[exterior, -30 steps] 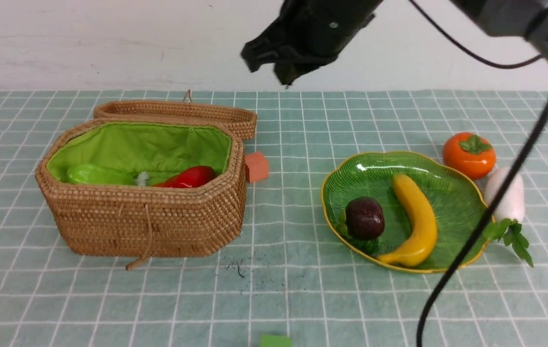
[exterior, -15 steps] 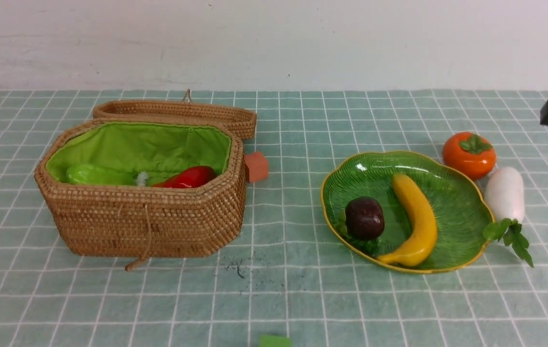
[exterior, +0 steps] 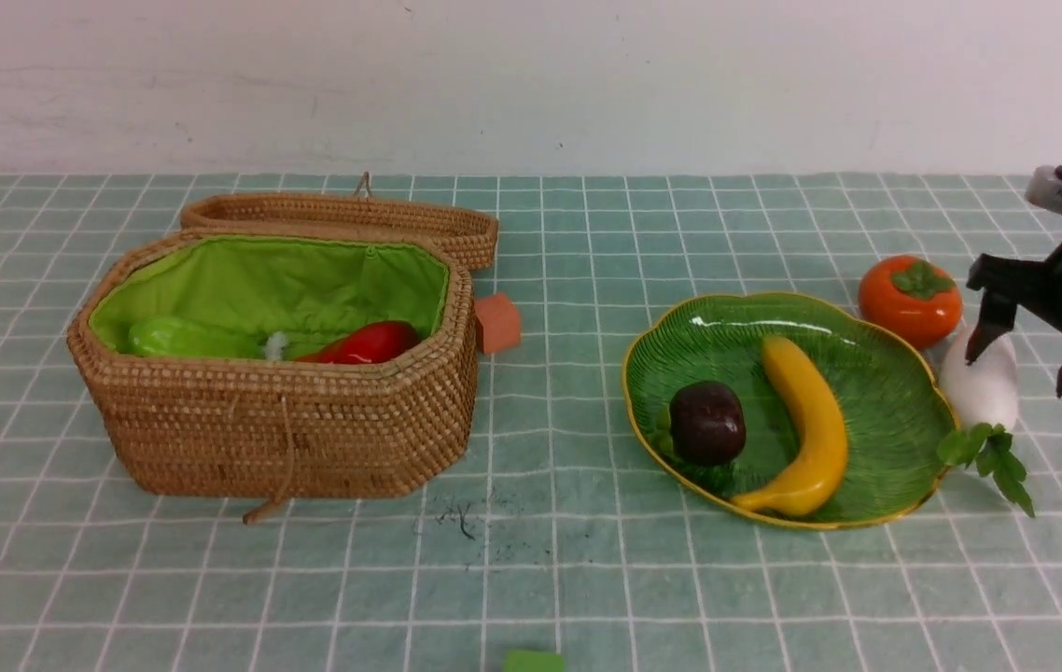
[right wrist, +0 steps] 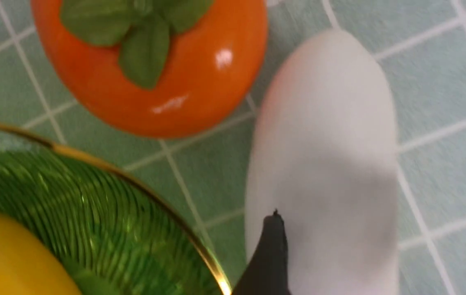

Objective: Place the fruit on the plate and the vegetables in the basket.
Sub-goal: Take a daikon with your right arm and place it on the basket on the left.

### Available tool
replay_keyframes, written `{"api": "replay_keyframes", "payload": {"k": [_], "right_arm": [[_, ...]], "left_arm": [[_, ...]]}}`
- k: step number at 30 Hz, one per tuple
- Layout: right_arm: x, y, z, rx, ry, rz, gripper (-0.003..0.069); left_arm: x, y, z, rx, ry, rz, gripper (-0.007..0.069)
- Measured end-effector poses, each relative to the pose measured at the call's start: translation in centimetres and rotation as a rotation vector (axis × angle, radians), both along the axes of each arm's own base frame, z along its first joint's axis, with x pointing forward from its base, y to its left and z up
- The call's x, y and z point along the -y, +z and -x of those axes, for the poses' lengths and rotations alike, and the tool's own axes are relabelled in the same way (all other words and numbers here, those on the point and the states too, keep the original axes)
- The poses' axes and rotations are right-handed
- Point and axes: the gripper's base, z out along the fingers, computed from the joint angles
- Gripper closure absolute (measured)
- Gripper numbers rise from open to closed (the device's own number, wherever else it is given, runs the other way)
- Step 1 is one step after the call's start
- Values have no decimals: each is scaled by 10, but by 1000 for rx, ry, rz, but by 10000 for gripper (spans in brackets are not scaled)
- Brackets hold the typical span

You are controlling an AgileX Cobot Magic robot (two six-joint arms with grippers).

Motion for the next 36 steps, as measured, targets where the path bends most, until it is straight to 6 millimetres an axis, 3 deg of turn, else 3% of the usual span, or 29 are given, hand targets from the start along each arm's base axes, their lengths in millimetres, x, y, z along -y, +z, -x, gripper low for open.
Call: {"api": "replay_keyframes", "payload": {"k": [5,23,27,35,36], "right_arm": [[1,-11,-10,12,-10,-16,63],[4,-38,-15,-47,36,28,79],[5,-39,-14,-53,89,46,111],[5,-28,-7,-144,167,66,129],[3,-9,-3,-150,178,69,129]], "left_arm": [[0,0,0,-6,-4,5,634],[1,0,1,-22,-14,19,634],[1,0,1,-22,-14,19,634],[1,-1,1,-26,-5,18,634],[0,-1,0,-31,17,28,634]]}}
